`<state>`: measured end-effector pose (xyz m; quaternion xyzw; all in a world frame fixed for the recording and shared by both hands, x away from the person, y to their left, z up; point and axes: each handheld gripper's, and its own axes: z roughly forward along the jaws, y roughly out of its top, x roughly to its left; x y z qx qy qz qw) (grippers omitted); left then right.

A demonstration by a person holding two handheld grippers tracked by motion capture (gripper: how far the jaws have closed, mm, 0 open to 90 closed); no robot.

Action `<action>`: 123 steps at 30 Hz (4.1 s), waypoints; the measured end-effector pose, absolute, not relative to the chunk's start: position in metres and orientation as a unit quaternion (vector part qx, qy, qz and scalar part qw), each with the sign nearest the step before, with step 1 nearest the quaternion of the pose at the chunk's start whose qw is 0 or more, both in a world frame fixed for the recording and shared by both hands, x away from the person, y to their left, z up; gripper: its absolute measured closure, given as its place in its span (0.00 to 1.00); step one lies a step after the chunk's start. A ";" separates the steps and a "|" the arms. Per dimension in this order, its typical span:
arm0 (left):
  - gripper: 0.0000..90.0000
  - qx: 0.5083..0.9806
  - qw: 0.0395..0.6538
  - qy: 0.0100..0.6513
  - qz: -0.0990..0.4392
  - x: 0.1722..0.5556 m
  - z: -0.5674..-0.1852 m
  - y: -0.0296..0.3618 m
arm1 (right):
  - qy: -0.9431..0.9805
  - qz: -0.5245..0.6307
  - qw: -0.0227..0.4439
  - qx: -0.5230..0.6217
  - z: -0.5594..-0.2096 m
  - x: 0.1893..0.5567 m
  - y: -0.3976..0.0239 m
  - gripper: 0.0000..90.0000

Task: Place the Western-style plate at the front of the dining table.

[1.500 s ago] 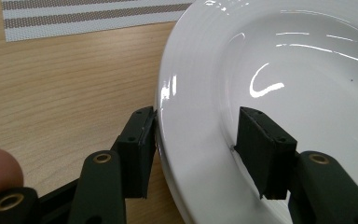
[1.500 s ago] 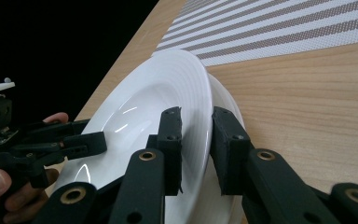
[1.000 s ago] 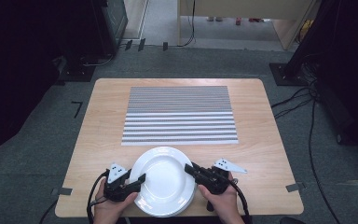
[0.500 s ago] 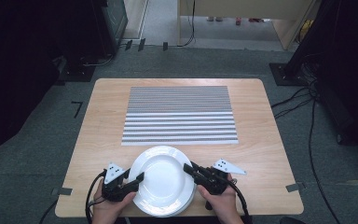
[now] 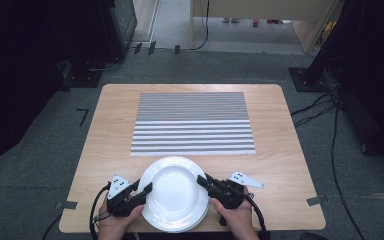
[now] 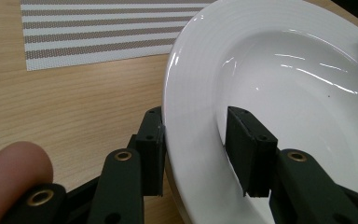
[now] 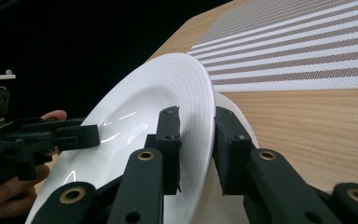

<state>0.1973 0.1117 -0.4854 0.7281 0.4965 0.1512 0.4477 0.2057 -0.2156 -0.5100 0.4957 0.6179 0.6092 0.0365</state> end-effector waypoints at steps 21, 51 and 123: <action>0.71 0.709 0.484 0.490 0.154 0.194 -0.481 0.110 | 0.583 0.605 0.024 0.541 -0.505 0.206 -0.216 0.85; 0.77 0.675 0.534 0.490 0.142 0.246 -0.449 0.104 | 0.570 0.624 0.020 0.534 -0.475 0.245 -0.229 0.86; 0.73 0.671 0.436 0.596 0.064 0.488 -0.491 0.044 | 0.529 0.547 0.030 0.648 -0.509 0.463 -0.261 0.84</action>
